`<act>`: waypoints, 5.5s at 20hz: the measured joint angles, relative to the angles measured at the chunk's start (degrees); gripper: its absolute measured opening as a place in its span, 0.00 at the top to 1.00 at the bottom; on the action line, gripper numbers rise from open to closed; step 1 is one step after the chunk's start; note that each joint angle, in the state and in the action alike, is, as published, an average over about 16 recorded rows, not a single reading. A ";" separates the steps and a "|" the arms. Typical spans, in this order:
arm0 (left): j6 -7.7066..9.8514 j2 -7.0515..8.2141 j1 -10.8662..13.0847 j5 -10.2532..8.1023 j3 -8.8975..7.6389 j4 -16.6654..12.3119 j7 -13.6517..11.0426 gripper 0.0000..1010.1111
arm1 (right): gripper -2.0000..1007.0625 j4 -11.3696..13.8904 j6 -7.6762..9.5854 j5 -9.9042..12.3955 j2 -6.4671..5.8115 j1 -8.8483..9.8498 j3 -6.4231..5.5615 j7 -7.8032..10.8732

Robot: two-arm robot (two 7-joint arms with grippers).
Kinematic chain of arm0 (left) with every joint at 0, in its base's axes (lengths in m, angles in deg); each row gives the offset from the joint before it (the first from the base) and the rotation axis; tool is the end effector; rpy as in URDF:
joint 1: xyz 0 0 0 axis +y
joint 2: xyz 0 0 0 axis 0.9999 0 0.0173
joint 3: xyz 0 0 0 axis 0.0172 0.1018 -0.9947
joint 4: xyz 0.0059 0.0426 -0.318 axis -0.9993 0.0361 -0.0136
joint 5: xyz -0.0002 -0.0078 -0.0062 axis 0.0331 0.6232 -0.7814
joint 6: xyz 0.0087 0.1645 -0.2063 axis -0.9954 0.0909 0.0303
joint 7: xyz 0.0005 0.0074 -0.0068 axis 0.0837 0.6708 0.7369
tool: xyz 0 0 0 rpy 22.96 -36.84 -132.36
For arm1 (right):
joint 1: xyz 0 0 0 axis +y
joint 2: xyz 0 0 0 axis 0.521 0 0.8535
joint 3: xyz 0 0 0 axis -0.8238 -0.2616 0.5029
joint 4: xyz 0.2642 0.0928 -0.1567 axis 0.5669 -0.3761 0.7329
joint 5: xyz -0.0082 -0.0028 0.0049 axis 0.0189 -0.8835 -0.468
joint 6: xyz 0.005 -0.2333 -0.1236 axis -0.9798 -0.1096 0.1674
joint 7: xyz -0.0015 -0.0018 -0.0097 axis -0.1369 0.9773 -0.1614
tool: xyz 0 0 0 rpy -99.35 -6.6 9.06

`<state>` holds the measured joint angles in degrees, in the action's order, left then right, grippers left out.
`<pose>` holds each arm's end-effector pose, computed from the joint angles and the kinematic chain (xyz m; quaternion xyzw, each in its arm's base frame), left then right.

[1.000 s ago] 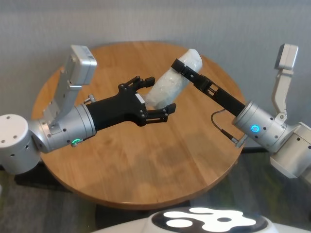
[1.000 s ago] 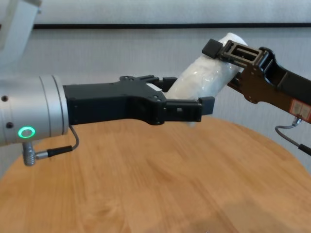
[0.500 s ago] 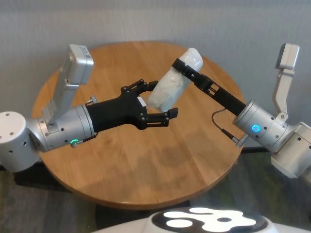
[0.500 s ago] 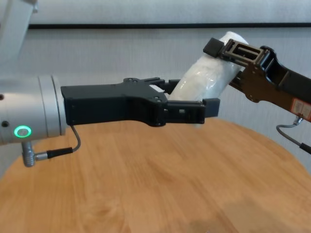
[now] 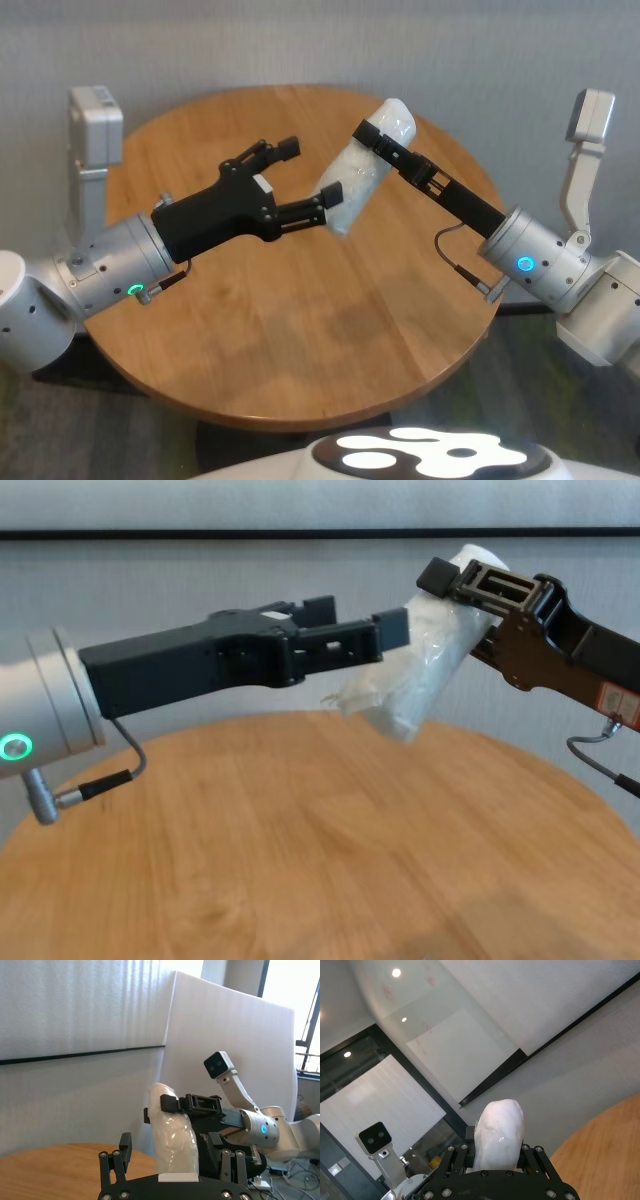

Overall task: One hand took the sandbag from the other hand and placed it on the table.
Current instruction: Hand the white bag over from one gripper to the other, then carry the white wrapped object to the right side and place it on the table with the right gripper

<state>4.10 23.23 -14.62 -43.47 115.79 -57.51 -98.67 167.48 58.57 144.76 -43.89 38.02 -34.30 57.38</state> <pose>0.3367 0.0442 -0.2712 -0.0794 -0.0059 0.2345 0.9689 0.3613 -0.0529 -0.3021 0.2381 0.2962 -0.2176 0.8990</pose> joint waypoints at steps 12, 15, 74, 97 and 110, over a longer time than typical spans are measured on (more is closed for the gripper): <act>-0.28 -1.16 4.84 0.54 -3.85 -2.80 10.74 0.01 | 0.59 -0.08 0.09 -0.01 0.01 -0.07 0.03 0.12; 0.97 -1.48 6.21 2.01 -4.76 -4.26 14.57 0.01 | 0.59 -0.03 0.04 -0.02 0.00 -0.02 0.04 0.16; 6.79 -3.93 10.56 8.01 -8.34 -8.88 25.76 0.01 | 0.59 0.93 8.94 -9.30 -11.03 -1.04 -0.29 -14.94; 6.78 -3.93 10.55 8.01 -8.33 -8.88 25.76 0.01 | 0.58 -5.15 16.41 -14.23 -10.22 -4.02 1.31 -18.81; 6.78 -3.93 10.55 8.01 -8.33 -8.88 25.76 0.01 | 0.31 -4.79 15.95 -13.93 -10.25 -3.76 1.14 -18.98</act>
<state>10.88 19.30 -4.07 -35.46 107.46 -66.40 -72.91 162.69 74.52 130.83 -54.14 34.26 -33.16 38.40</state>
